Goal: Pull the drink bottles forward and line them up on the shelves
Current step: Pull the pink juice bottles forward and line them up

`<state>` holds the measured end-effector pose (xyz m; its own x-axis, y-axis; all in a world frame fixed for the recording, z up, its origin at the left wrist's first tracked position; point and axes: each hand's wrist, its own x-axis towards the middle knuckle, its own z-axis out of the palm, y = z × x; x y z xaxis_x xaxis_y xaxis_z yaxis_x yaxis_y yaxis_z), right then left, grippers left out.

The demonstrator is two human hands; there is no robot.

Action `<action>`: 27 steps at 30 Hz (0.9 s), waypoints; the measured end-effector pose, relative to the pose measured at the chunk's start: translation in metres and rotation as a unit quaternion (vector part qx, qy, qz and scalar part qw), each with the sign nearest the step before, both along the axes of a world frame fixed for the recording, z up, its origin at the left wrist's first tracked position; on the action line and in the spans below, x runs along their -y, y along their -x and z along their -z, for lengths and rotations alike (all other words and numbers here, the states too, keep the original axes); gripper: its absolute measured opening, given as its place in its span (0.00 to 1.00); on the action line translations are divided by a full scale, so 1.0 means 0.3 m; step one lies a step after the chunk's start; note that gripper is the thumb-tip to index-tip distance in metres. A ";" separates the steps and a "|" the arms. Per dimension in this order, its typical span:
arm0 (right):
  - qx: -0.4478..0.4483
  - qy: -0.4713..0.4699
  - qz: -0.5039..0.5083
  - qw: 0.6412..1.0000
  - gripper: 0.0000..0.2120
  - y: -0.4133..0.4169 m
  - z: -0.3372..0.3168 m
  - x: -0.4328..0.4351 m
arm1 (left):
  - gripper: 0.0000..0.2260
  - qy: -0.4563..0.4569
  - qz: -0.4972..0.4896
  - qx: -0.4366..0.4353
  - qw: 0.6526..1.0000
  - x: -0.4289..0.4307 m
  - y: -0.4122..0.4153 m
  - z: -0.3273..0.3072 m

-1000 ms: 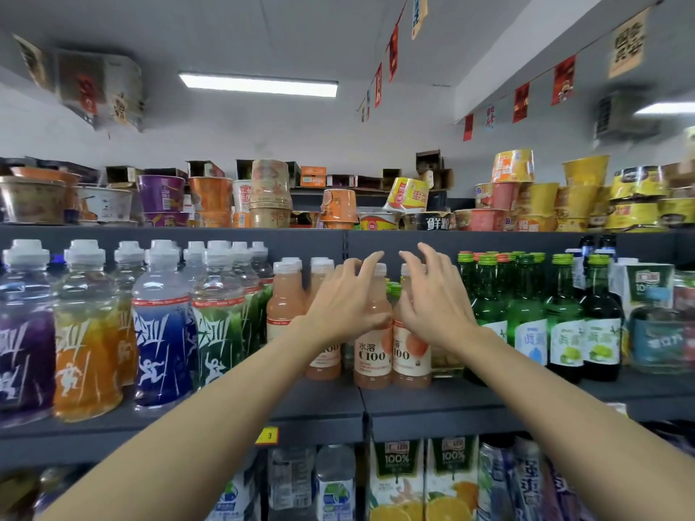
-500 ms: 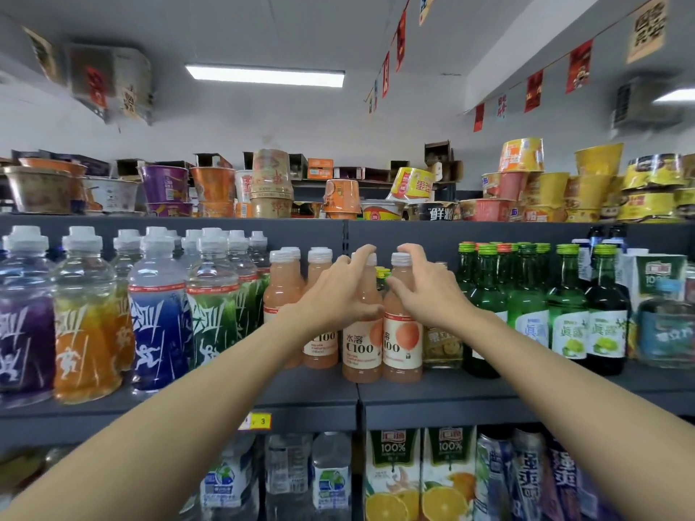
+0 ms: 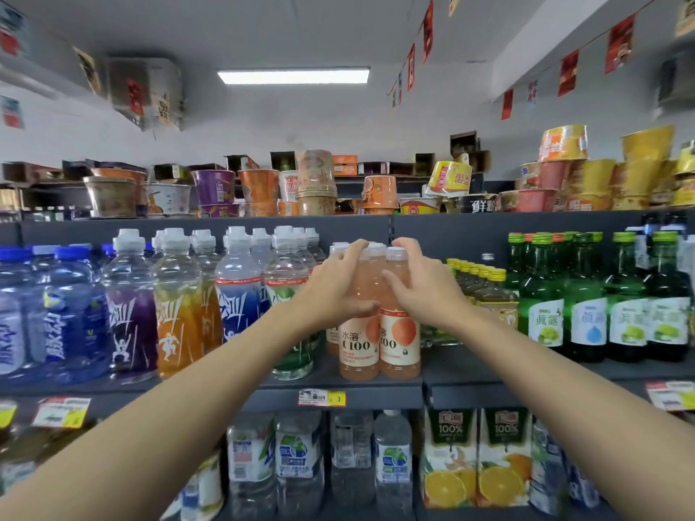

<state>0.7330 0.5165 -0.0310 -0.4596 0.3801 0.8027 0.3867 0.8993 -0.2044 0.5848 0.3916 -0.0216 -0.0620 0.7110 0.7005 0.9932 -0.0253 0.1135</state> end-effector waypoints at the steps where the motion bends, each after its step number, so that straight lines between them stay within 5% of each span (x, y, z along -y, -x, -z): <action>1: -0.003 -0.002 0.002 1.000 0.23 0.010 0.003 0.010 | 0.46 0.001 0.001 -0.001 1.000 0.013 0.005 0.001; 9: -0.035 0.099 0.002 0.994 0.38 -0.003 0.066 0.062 | 0.52 -0.049 0.037 0.024 0.998 0.068 0.004 0.059; 17: 0.054 0.166 -0.124 0.977 0.57 -0.084 0.236 0.071 | 0.64 -0.020 0.119 0.116 0.986 0.092 -0.008 0.297; 21: 0.144 0.164 -0.095 0.971 0.51 -0.113 0.286 0.025 | 0.66 -0.008 0.105 0.153 0.983 0.088 0.016 0.368; 27: 0.115 0.183 -0.114 0.970 0.45 -0.105 0.312 0.011 | 0.63 -0.026 0.095 0.174 0.980 0.063 0.042 0.400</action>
